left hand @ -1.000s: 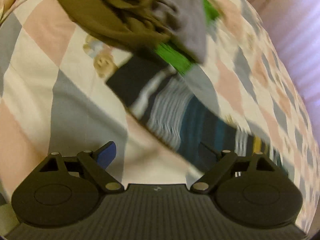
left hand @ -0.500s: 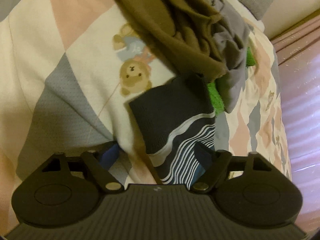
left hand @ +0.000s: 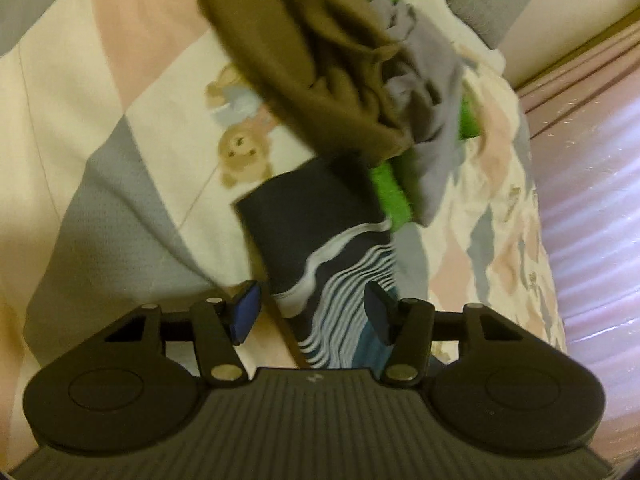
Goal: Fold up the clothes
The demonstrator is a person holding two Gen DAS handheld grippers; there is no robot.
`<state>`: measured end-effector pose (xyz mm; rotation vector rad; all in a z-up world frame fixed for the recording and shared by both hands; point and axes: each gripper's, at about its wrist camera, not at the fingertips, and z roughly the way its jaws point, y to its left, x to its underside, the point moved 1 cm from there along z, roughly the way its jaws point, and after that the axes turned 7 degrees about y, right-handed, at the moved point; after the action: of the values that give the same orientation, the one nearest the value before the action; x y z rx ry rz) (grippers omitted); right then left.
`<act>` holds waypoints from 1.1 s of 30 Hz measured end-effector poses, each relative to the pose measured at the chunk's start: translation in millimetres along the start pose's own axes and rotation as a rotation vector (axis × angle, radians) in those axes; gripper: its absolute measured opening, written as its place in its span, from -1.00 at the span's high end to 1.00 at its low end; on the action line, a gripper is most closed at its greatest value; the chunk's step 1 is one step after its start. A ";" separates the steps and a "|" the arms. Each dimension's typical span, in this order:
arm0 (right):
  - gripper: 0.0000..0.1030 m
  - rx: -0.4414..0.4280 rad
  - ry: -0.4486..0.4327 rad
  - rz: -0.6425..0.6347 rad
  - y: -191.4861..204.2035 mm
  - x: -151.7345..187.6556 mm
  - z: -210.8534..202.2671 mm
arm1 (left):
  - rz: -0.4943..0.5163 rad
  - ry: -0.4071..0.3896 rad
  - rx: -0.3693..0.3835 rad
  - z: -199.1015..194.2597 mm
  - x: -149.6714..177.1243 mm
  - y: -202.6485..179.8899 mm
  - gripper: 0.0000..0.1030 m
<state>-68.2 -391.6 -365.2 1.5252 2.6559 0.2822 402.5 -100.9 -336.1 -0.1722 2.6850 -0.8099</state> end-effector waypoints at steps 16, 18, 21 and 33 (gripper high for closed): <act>-0.72 -0.038 -0.069 0.097 -26.1 6.3 -15.7 | 0.585 0.032 0.334 -62.5 100.6 -155.5 0.88; -0.70 -0.042 -0.099 0.130 -41.6 7.2 -25.6 | 0.709 0.103 0.501 -79.5 156.2 -198.5 0.88; -0.66 -0.064 -0.174 0.206 -80.4 8.4 -45.6 | 0.824 0.249 0.732 -87.9 245.6 -248.9 0.86; -0.57 -0.401 -0.430 0.519 -237.1 9.3 -71.8 | 1.027 0.553 0.438 -18.2 411.5 -220.1 0.43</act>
<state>-285.0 -509.2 -339.7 1.8430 1.7321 0.4220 14.6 -359.9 -313.4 1.5685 2.3878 -1.1043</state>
